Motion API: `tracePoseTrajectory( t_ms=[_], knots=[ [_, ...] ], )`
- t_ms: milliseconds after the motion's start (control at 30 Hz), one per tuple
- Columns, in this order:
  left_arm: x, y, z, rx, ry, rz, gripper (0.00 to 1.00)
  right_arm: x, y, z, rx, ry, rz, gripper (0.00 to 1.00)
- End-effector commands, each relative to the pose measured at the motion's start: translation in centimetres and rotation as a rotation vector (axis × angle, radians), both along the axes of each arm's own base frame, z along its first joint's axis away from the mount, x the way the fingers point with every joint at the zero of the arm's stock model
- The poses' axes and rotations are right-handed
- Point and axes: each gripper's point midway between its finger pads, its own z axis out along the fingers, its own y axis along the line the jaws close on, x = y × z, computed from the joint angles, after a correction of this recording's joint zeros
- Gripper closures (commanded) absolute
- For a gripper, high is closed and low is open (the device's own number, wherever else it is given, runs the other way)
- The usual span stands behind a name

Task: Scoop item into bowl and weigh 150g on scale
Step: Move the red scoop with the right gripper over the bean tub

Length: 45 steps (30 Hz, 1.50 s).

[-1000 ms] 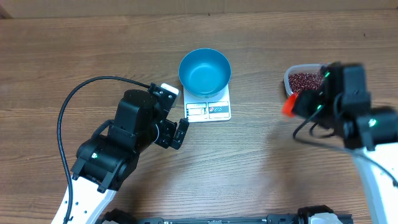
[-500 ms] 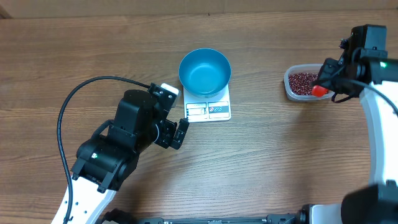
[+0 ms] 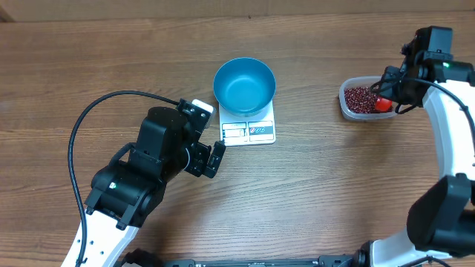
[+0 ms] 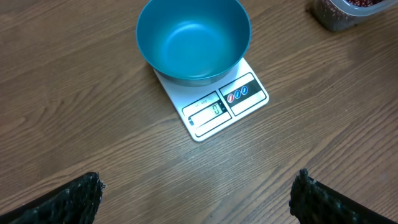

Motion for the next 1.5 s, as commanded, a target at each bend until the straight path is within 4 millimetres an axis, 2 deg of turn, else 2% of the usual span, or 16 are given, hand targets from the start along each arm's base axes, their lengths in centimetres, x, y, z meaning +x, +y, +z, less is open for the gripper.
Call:
tracePoseTrajectory(
  t_ms=[0,700,833,1133,1467],
  knots=[
    [-0.2,0.0,0.2,-0.005,-0.010,0.002,0.01,0.6,-1.2,-0.2,-0.058,0.007,-0.009,0.96],
    [-0.2,0.0,0.2,-0.005,-0.010,0.002,0.01,0.2,-1.2,-2.3,-0.062,0.056,0.007,0.96],
    [-0.2,0.0,0.2,-0.005,-0.010,0.002,0.01,0.3,-0.6,-2.9,-0.029,0.059,0.021,0.96],
    [-0.2,0.0,0.2,-0.005,-0.010,0.002,0.00,0.3,-0.5,-3.2,-0.022,0.067,0.024,0.96],
    [-0.2,0.0,0.2,-0.005,-0.010,0.002,0.00,0.2,0.5,-5.6,0.040,0.123,0.042,0.96]
  ],
)
